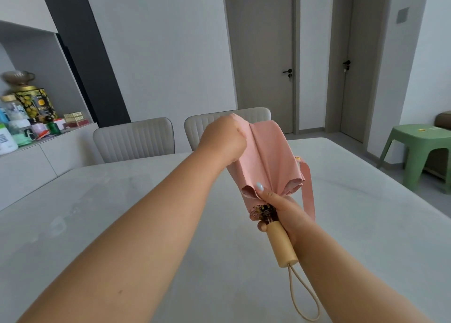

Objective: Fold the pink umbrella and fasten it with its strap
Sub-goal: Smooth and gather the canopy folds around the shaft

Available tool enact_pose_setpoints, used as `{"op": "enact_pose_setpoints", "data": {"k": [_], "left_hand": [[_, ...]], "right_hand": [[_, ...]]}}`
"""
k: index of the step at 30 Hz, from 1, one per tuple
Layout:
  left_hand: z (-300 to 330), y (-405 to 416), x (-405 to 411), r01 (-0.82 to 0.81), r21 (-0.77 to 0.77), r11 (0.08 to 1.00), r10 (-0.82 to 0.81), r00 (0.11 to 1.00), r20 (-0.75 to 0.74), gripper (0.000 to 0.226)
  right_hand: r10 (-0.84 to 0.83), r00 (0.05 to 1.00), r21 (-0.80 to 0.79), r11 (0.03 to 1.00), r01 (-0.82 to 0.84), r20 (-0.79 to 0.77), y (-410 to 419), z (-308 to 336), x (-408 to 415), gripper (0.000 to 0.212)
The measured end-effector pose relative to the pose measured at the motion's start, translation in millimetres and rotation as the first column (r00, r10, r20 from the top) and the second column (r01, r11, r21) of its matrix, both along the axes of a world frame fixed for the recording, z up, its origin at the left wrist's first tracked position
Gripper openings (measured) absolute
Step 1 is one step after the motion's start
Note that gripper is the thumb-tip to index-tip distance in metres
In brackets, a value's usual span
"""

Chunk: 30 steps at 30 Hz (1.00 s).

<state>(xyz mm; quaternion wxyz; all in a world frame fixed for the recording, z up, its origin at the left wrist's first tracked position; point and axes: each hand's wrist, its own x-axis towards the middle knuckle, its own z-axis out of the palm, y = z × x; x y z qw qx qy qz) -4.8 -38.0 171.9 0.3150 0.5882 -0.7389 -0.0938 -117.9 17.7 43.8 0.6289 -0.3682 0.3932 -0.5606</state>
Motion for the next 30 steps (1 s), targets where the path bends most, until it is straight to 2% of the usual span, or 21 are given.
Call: {"op": "enact_pose_setpoints", "data": {"k": [2,5,7,9,12,15,16,19,21,25,30], "left_hand": [[-14,-5,9,-0.003,0.007,1.0,0.004,0.983,-0.181,0.042],[-41,-8,15,-0.002,0.028,1.0,0.014,0.897,-0.442,0.043],[-56,-4,14,0.021,0.085,0.996,0.03,0.833,-0.553,0.041],[-63,-2,15,0.04,0.12,0.992,0.04,0.798,-0.602,0.038],[-47,-12,16,0.002,0.133,0.991,0.078,0.801,-0.594,0.034],[-18,-25,13,-0.083,0.137,0.987,0.149,0.794,-0.59,0.065],[-10,-29,12,-0.106,0.138,0.985,0.167,0.801,-0.575,0.068],[4,-41,11,-0.198,0.117,0.973,0.229,0.886,-0.402,0.05],[5,-49,11,-0.253,0.054,0.966,0.257,0.91,-0.326,0.046],[-4,-54,9,-0.296,-0.029,0.955,0.264,0.888,-0.376,0.045],[-24,-55,11,-0.334,-0.004,0.942,0.309,0.877,-0.368,0.04]], "right_hand": [[-0.016,0.999,-0.018,1.0,0.017,0.045,-2,0,-1,0.062],[-0.018,0.995,-0.028,0.999,0.021,0.102,-2,2,-4,0.043],[-0.014,0.996,-0.049,0.999,0.018,0.087,0,3,-5,0.028],[-0.015,0.998,-0.061,0.998,0.018,0.057,2,3,-5,0.019],[-0.012,0.999,-0.064,0.998,0.014,0.029,3,3,-4,0.021],[0.001,1.0,-0.08,0.997,-0.001,0.001,3,4,-3,0.025],[0.004,1.0,-0.082,0.997,-0.005,-0.004,4,4,-3,0.026],[0.015,1.0,-0.103,0.995,-0.017,-0.02,5,4,-1,0.03],[0.031,0.999,-0.123,0.992,-0.034,-0.023,6,4,0,0.029],[0.058,0.998,-0.156,0.986,-0.058,-0.005,8,6,-2,0.023],[0.065,0.997,-0.165,0.984,-0.07,-0.041,6,3,-1,0.022]]}}
